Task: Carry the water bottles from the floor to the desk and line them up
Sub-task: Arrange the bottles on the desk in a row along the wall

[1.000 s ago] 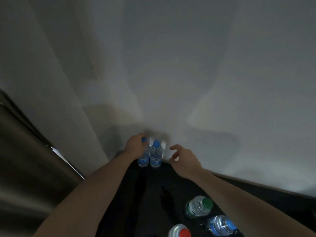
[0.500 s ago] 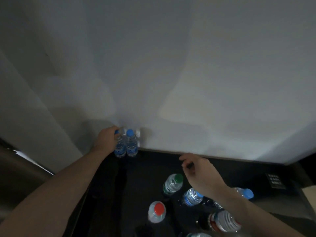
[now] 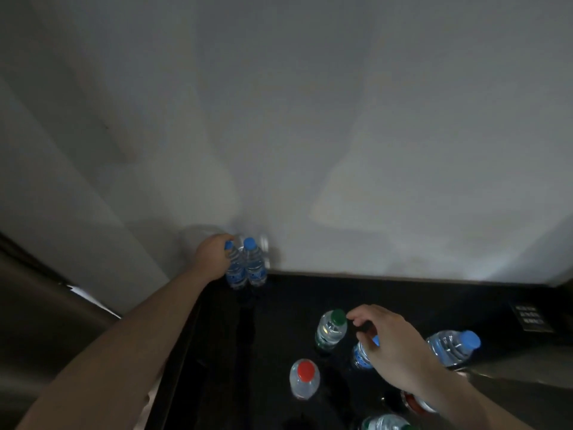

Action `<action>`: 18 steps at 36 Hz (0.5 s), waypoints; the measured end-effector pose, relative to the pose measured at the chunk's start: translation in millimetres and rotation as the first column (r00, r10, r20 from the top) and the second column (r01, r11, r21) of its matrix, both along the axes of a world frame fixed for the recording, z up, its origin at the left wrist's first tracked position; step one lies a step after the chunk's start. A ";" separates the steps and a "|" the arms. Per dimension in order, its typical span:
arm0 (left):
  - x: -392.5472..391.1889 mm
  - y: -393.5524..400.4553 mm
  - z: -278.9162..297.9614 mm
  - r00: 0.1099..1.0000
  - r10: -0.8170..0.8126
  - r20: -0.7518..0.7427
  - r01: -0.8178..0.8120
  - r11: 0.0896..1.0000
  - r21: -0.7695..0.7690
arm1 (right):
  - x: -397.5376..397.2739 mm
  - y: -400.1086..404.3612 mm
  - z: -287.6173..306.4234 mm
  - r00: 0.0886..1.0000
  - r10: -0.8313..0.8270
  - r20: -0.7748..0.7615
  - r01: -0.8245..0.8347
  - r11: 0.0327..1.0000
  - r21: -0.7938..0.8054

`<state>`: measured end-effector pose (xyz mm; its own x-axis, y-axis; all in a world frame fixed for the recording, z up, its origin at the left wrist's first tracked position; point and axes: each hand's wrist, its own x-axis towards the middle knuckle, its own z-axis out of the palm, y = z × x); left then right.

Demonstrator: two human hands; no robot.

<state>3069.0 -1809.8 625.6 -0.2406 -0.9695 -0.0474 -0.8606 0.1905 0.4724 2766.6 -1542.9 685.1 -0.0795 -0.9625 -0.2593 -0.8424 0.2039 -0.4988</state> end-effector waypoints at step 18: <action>-41.7 211.3 33.4 0.951 -0.289 -0.106 0.297 0.953 0.059 | -13.7 11.1 -9.7 0.998 0.053 0.018 -0.053 0.998 -0.018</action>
<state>3027.3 -1598.5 659.0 -0.5204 -0.8503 -0.0790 -0.7226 0.3891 0.5713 2752.9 -1531.8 675.4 -0.0237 -0.9697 -0.2433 -0.8424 0.1504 -0.5174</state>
